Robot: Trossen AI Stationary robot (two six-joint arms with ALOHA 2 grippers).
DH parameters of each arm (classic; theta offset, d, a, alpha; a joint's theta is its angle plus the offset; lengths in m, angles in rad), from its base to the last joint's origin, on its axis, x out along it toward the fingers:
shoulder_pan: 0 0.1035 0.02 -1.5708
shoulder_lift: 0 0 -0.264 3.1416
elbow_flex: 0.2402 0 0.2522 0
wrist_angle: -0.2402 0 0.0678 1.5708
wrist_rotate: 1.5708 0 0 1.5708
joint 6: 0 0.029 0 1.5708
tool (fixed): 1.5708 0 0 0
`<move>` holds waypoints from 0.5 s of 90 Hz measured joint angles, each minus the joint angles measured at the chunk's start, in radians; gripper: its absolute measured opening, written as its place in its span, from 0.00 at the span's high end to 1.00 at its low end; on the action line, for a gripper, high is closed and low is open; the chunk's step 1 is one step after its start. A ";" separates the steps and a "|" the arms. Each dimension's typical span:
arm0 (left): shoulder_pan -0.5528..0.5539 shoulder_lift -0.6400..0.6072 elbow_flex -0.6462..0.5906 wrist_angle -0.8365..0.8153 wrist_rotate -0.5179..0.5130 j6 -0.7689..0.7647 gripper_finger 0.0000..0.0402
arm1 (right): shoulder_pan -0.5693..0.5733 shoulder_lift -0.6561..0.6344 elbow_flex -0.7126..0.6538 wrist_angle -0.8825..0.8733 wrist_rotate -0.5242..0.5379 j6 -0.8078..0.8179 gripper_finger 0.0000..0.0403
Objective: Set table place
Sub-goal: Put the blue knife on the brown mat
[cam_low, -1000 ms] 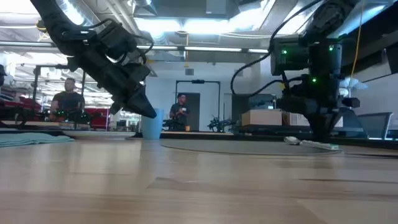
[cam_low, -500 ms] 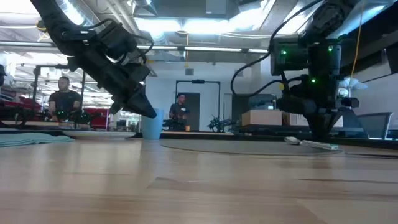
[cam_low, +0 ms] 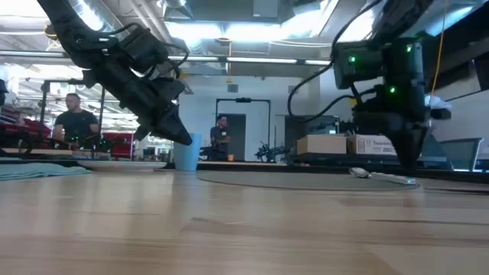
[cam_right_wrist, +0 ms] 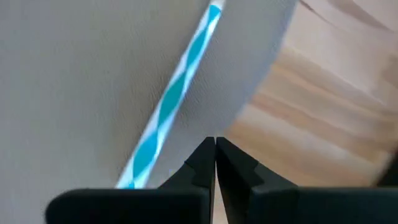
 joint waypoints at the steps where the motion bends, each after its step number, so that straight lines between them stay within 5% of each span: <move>1: 0.000 0.000 0.000 0.000 0.000 0.000 1.00 | 0.002 -0.002 0.002 -0.004 0.000 0.000 1.00; 45: 0.000 0.000 0.000 -0.006 0.000 0.001 1.00 | 0.259 -0.178 0.034 -0.047 -0.243 -0.212 1.00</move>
